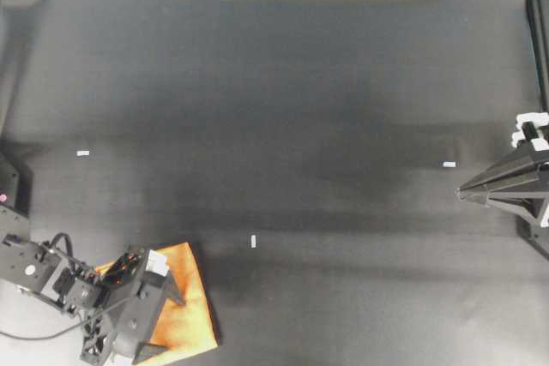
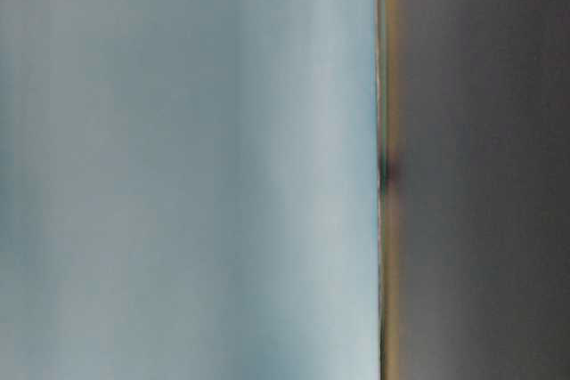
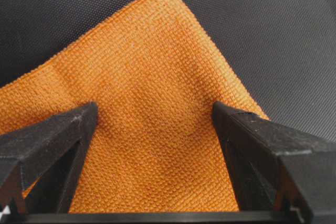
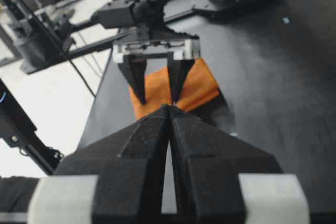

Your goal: Push an orange cloth with the left arm to wipe the desk.

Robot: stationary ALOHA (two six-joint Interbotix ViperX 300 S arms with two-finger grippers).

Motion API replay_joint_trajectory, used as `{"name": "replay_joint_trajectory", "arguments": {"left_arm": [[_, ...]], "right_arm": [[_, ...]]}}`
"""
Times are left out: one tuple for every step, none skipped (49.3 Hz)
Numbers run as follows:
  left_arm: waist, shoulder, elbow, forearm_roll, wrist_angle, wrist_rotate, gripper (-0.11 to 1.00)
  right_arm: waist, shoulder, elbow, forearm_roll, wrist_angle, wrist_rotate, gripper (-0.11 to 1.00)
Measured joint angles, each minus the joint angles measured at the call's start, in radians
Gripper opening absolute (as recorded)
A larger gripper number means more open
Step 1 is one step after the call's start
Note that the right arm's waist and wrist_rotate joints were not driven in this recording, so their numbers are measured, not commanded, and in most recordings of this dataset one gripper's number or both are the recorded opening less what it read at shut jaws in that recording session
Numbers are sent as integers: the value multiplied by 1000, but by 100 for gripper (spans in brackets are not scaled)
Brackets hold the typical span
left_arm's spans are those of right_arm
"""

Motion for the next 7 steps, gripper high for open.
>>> {"name": "replay_joint_trajectory", "arguments": {"left_arm": [[0,0,-3,0,0,3,86],[-2,-2,-5,0,2,6,86],[-2,-2,-8,0,3,9,86],[-2,-3,-11,0,3,9,86],[-2,-5,-14,0,5,9,86],[-2,-8,-18,2,5,11,86],[-2,-11,-21,0,6,11,86]], "right_arm": [[-2,0,0,2,0,2,-1],[0,0,2,2,2,2,-1],[-2,0,2,0,0,2,-1],[-2,0,2,0,0,0,-1],[0,0,2,2,0,0,-1],[-2,0,0,2,0,2,-1],[0,0,2,0,0,0,-1]]}}
